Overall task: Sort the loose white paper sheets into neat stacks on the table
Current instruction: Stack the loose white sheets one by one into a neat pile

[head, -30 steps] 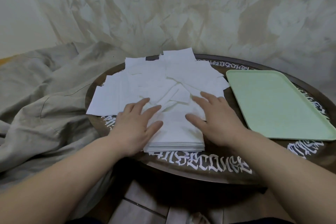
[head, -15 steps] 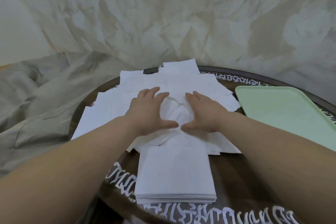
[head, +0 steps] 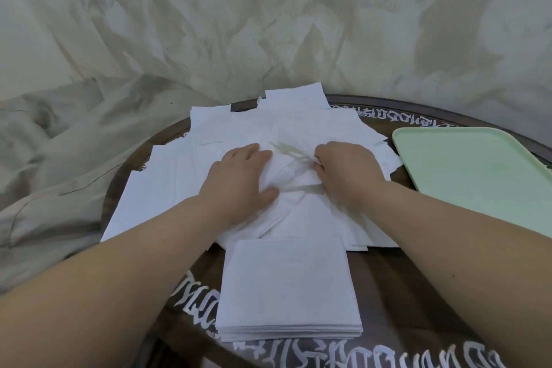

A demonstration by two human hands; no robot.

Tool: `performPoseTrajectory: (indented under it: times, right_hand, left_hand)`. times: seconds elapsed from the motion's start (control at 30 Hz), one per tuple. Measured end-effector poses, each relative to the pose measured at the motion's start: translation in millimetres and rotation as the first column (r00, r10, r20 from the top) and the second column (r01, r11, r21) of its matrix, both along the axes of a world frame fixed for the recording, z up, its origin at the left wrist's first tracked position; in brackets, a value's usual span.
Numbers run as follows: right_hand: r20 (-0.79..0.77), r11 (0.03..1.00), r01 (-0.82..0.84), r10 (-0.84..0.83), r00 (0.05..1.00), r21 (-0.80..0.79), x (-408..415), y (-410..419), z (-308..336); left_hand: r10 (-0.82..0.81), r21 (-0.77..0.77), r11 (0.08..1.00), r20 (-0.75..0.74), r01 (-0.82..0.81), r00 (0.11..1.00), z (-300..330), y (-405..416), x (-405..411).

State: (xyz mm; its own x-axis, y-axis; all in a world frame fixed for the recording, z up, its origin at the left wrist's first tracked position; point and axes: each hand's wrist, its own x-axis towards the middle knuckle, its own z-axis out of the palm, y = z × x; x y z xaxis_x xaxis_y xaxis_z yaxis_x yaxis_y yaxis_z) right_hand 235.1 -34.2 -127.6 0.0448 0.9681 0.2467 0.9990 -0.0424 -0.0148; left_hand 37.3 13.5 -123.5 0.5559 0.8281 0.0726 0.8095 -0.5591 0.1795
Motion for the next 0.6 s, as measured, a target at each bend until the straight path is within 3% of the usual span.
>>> performPoseTrajectory:
  times: [0.2,0.4,0.47,0.53,0.6]
  right_hand:
    - [-0.021,0.997,-0.026,0.028,0.999,0.078,13,-15,12]
    - [-0.108,0.905,-0.075,0.131,0.985,0.419,27,-31,26]
    - [-0.112,0.889,-0.079,0.144,0.983,0.450,30,-34,37]
    - [-0.088,0.866,-0.109,0.173,0.981,0.488,31,-37,49]
    - [-0.050,0.847,-0.164,0.218,0.975,0.506,27,-41,58]
  left_hand:
    - [-0.097,0.063,0.994,0.115,0.090,0.989,8,-2,-3]
    - [-0.091,-0.141,0.986,-0.045,0.084,0.995,15,-8,-14]
    - [-0.014,-0.200,0.979,0.079,0.029,0.997,25,-14,-11]
    - [0.093,-0.245,0.969,0.303,-0.017,0.948,39,-19,-3]
    - [0.278,-0.438,0.899,0.540,-0.017,0.794,56,-24,6]
